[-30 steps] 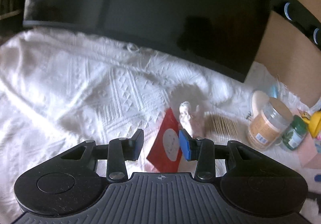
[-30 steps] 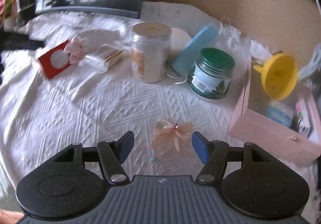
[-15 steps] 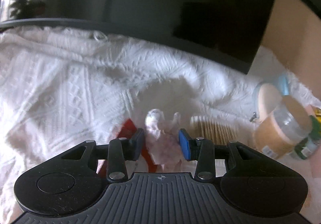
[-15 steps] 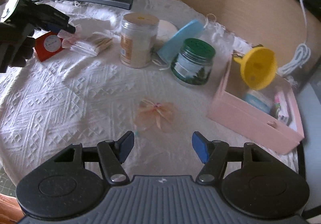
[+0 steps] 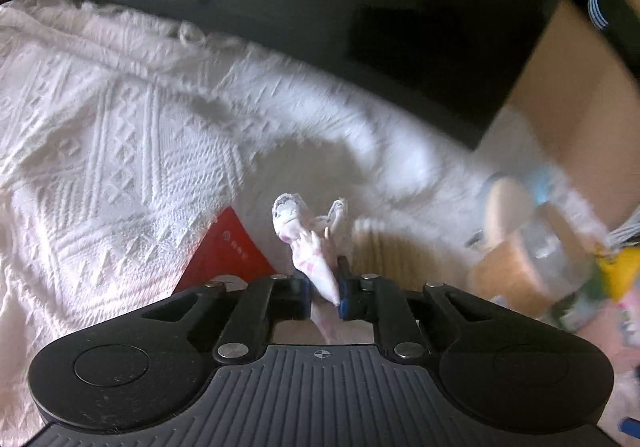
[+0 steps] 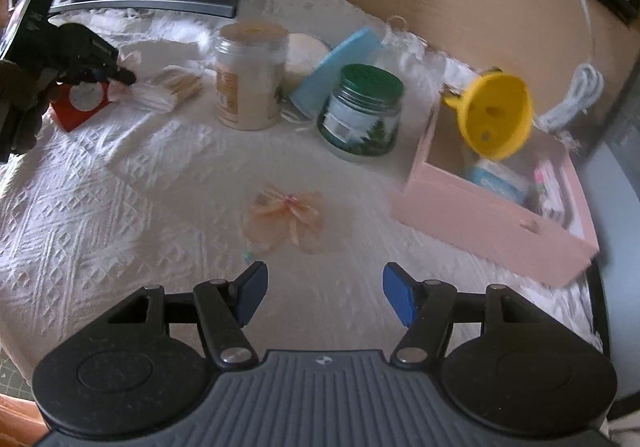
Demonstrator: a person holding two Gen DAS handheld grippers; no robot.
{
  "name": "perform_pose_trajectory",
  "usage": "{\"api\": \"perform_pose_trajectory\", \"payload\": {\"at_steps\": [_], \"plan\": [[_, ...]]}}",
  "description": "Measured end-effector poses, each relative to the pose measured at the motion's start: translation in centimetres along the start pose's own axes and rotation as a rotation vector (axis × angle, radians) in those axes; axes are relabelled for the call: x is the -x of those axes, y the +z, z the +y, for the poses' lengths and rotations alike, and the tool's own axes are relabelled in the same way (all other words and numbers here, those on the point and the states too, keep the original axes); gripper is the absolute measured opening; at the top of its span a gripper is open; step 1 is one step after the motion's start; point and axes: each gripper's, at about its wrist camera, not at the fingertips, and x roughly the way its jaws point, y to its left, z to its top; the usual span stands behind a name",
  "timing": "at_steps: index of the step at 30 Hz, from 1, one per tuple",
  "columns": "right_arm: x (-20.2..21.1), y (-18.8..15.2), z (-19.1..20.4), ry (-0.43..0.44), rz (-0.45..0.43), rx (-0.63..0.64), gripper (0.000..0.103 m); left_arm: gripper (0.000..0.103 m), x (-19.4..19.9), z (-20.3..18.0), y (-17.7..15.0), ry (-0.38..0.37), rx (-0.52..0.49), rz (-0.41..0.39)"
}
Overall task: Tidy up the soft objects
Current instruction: 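Grasp the small white-pink soft item with the left gripper, then grasp the red card with right gripper while left holds the white soft item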
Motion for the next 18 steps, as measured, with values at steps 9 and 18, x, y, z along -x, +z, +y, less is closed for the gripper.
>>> {"api": "perform_pose_trajectory", "payload": {"at_steps": [9, 18], "plan": [[-1.9, 7.8, 8.3, 0.223, -0.132, 0.18, 0.064, 0.013, 12.2, 4.7, -1.3, 0.081, 0.088, -0.247], [-7.0, 12.8, 25.5, 0.289, -0.22, 0.269, 0.064, 0.013, 17.8, 10.1, -5.4, 0.153, 0.203, -0.269]]}}
